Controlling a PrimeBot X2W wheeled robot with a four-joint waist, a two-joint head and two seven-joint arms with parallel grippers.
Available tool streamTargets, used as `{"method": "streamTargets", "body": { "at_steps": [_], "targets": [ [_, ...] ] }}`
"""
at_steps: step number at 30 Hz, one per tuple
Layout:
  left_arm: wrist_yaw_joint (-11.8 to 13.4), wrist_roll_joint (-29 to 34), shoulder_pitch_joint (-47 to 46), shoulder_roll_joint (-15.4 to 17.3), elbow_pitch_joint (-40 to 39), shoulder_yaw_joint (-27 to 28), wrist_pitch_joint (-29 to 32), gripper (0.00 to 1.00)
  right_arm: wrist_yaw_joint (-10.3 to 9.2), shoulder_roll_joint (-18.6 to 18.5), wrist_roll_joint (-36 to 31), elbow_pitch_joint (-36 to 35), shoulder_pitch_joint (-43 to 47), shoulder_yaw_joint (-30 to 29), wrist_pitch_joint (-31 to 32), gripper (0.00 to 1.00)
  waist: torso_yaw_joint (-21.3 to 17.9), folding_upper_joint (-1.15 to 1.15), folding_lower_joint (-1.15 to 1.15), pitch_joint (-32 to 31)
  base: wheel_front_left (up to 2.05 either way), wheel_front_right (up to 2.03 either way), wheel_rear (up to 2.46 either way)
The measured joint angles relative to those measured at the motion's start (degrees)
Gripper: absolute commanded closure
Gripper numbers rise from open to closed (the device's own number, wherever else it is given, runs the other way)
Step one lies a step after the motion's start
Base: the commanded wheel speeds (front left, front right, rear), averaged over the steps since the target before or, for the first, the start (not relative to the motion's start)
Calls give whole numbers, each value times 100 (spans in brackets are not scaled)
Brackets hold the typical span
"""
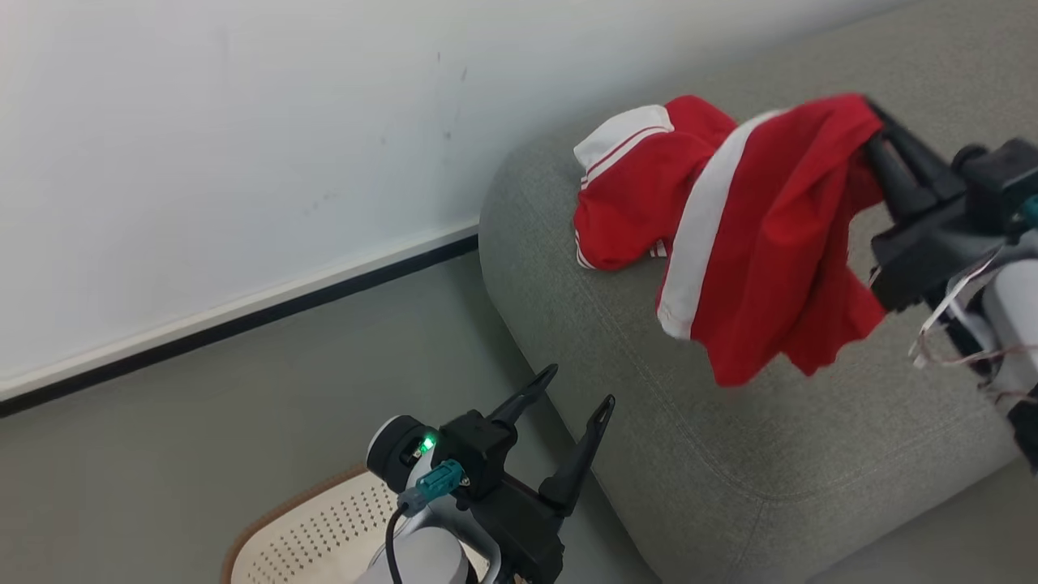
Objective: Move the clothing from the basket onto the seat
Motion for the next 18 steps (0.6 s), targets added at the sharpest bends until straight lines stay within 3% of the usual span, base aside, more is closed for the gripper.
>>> {"method": "streamTargets", "body": {
  "at_steps": [18],
  "targets": [
    [152,499,-652,494,-1132,-37,212,0,-8,-802,91,786,-2485,-833,569,100,404,1,1,1402,0,0,0]
  ]
}}
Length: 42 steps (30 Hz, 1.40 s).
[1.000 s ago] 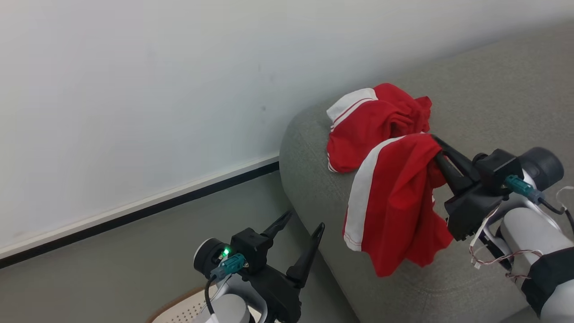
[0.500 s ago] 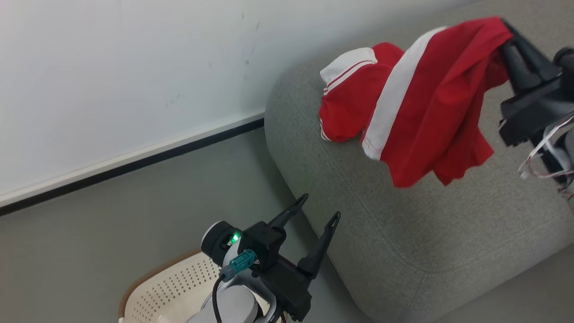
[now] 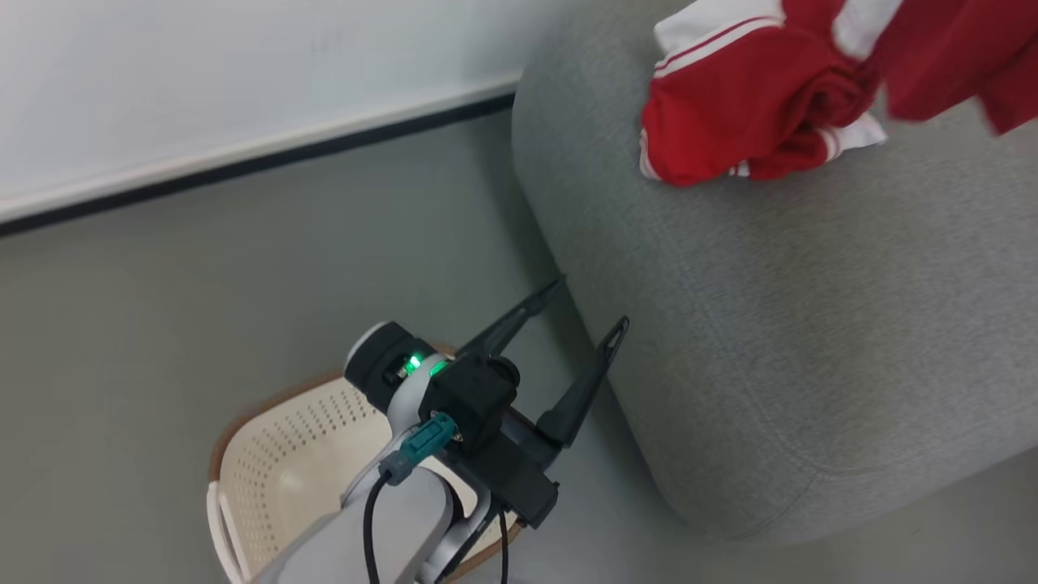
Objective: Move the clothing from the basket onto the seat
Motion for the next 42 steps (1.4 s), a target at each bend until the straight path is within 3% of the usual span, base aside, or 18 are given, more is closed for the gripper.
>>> {"method": "streamTargets", "body": {
  "at_steps": [7,13,16,22,31,32,33,34,35,36,42],
  "targets": [
    [62,222,-276,165,-417,20,174,0,-56,-321,-63,222,-516,-152,85,100,228,0,0,586,0,0,0],
    [93,331,-508,278,-701,35,365,0,-178,-328,-37,554,-576,-268,31,100,382,0,0,1105,0,0,0],
    [102,375,-603,381,-816,75,459,0,-257,-177,59,746,-531,-304,-21,100,437,0,0,1370,0,0,0],
    [144,552,-725,642,-1073,154,655,0,-250,487,226,1178,-120,-143,-123,100,473,1,0,1989,0,0,0],
    [143,591,-884,700,-1011,188,697,0,-216,776,258,1763,35,-88,-348,100,345,0,0,2466,0,0,0],
    [143,591,-884,703,-991,191,697,0,-209,778,257,1796,28,-78,-374,85,318,0,0,2470,0,0,0],
    [143,591,-884,706,-972,194,695,0,-194,777,255,1826,12,-64,-400,65,294,0,-1,2467,0,0,0],
    [143,591,-884,705,-959,194,694,0,-193,776,252,1842,-4,-54,-414,31,277,0,-1,2456,0,0,0],
    [143,590,-884,703,-946,196,686,0,-192,778,250,1857,-15,-36,-432,7,266,0,-1,2437,0,0,0],
    [143,590,-884,703,-928,199,677,0,-190,783,248,1881,-19,-16,-461,0,256,0,-1,2413,0,0,0],
    [142,537,-869,673,-800,232,575,0,-130,839,198,2012,-21,67,-524,0,210,0,-1,2248,0,0,0]
  ]
}}
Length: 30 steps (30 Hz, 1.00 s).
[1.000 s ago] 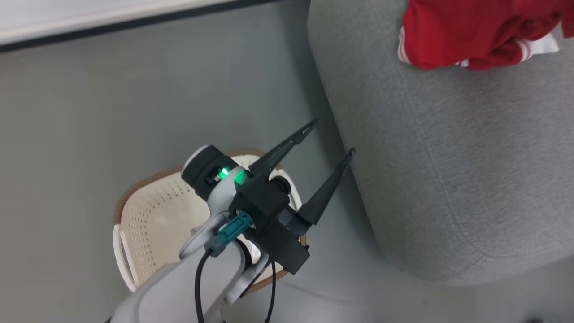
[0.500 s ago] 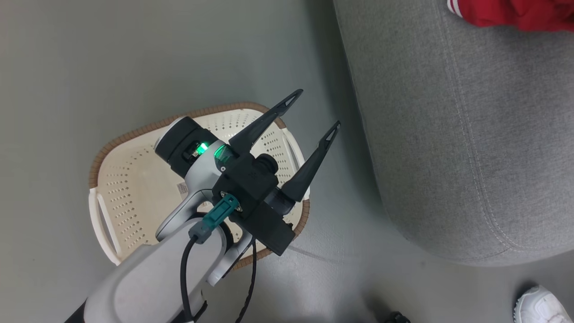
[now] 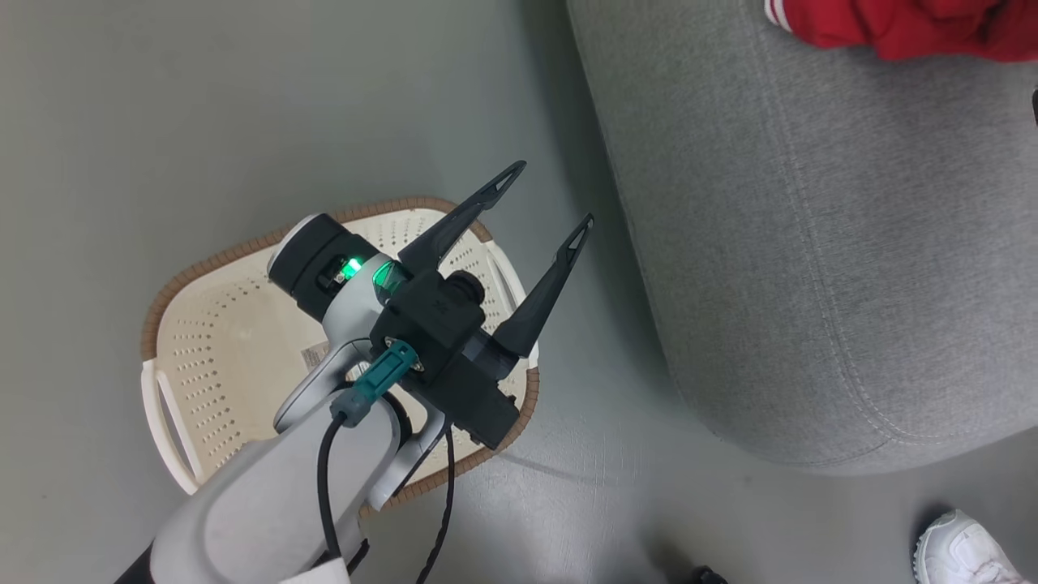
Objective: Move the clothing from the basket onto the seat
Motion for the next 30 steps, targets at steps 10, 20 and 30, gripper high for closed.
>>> {"method": "streamTargets", "body": {
  "at_steps": [10,20,30],
  "targets": [
    [56,-391,274,-298,476,209,-360,0,82,103,-10,146,224,151,-55,0,-26,-1,0,-571,0,0,0],
    [211,-724,609,-480,962,648,-662,0,109,285,38,152,764,149,-57,0,80,-1,-1,-1344,0,0,0],
    [358,-840,1269,-345,1367,1129,-790,0,113,614,181,-237,1645,36,-57,0,354,-2,-1,-2154,0,0,0]
  ]
}}
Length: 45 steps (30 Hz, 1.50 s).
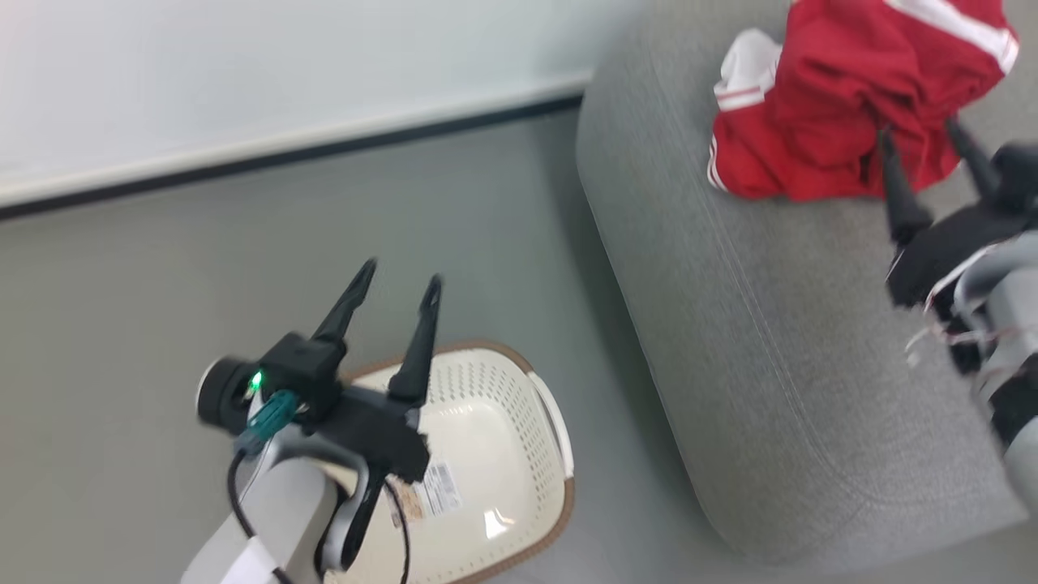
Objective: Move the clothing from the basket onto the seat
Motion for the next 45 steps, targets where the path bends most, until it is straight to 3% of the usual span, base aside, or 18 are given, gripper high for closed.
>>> {"method": "streamTargets", "body": {
  "at_steps": [13,23,29,45],
  "targets": [
    [97,-269,1321,175,46,749,-70,0,-244,525,24,-1177,1723,13,0,0,477,0,0,-1041,0,0,0],
    [102,-253,2359,257,-190,1486,-73,0,-787,748,14,-2415,3003,-77,0,0,818,0,0,-1619,0,0,0],
    [103,-108,2880,59,-438,1893,-73,0,-1080,781,-53,-3229,3690,-130,0,0,939,0,1,-1849,0,0,0],
    [103,475,3492,-264,-1128,2377,-73,0,-1301,786,-156,-4536,4793,-448,0,0,969,1,2,-1942,0,0,0]
  ]
}}
